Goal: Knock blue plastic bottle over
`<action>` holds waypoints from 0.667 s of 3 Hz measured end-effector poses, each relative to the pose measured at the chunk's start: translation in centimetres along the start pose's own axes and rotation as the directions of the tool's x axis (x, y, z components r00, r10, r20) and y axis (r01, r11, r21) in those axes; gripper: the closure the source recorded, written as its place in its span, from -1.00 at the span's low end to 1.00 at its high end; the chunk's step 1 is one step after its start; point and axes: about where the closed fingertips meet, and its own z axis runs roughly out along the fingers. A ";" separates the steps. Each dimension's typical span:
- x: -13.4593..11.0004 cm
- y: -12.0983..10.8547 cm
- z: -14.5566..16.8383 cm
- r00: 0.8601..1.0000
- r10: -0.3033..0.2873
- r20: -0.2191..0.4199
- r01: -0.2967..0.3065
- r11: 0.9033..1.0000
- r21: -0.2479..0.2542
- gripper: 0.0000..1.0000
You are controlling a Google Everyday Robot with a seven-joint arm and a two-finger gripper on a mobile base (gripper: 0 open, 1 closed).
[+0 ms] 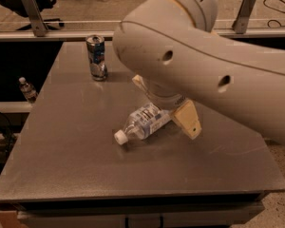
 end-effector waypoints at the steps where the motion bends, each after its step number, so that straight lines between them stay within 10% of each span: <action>1: 3.1 2.1 -1.6 0.995 0.093 0.027 -0.094 0.995 0.017 -1.00; 2: 5.7 4.2 -2.1 0.982 0.177 0.069 -0.180 0.983 0.033 -1.00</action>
Offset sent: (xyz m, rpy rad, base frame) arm -0.0031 -0.1085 0.0362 0.2478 0.0024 -0.1994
